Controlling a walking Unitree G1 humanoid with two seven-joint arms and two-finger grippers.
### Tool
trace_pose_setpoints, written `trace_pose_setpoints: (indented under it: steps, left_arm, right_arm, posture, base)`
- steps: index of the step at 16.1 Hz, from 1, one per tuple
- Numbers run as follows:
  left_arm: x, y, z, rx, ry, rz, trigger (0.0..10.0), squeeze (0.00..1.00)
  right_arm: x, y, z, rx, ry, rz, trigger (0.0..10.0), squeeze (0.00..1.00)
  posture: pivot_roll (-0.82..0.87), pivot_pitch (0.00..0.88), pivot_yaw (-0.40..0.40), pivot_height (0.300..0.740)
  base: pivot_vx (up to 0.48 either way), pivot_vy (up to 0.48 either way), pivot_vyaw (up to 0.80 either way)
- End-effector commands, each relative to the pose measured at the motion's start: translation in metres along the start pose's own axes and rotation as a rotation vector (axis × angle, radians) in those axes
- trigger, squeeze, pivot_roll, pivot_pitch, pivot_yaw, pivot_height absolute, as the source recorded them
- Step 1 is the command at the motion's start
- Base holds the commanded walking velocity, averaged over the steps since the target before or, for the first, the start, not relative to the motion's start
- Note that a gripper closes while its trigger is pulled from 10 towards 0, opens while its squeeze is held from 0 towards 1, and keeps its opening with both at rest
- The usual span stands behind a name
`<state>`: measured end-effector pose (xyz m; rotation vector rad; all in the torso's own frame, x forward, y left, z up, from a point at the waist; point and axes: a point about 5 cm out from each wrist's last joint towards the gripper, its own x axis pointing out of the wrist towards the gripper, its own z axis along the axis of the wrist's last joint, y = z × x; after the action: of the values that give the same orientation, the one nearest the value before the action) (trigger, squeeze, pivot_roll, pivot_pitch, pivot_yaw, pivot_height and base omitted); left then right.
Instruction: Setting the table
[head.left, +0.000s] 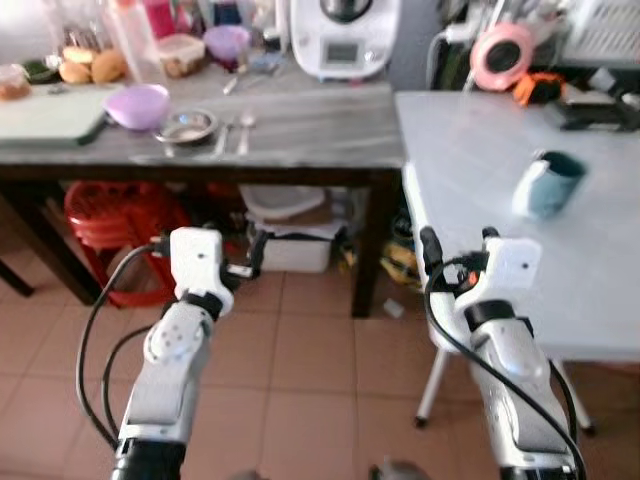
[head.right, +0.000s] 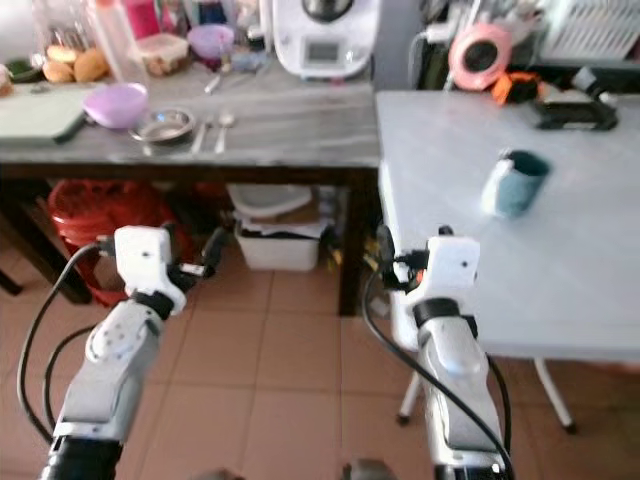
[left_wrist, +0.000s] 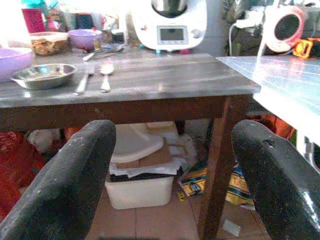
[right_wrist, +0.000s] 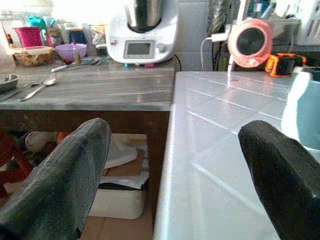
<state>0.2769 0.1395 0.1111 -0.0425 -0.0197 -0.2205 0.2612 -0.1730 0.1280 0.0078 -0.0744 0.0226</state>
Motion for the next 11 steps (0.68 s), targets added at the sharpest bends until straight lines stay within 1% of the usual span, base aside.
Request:
trace_pose_setpoints:
  steps: [1, 9, 10, 11]
  left_arm:
    - [0.0006, -0.0039, 0.0007, -0.003, -0.001, -0.014, 10.0, 0.0]
    - [0.0015, -0.0054, 0.0002, 0.0, -0.007, -0.02, 10.0, 0.0]
    - [0.0016, -0.006, 0.0004, -0.002, -0.01, -0.017, 10.0, 0.0]
    - [0.0009, -0.0067, 0.0009, -0.008, -0.021, -0.014, 10.0, 0.0]
  right_arm:
    - [-0.0001, -0.0025, -0.0002, -0.01, -0.001, -0.009, 10.0, 0.0]
    - [0.001, -0.0045, -0.0006, -0.02, 0.0, -0.014, 10.0, 0.0]
    - [0.002, -0.005, -0.0001, -0.023, -0.001, -0.013, 10.0, 0.0]
    - [0.0034, -0.0057, 0.0003, -0.025, -0.002, -0.012, 10.0, 0.0]
  posture:
    - [-0.01, 0.0, 0.07, 0.74]
    - [-0.02, 0.0, 0.067, 0.74]
    - [-0.02, 0.0, 0.066, 0.74]
    - [-0.02, 0.0, 0.063, 0.74]
  base:
    - [0.0, -0.45, 0.0]
    - [0.0, -0.438, 0.0]
    - [0.0, -0.266, 0.0]
    - [0.0, 0.0, 0.0]
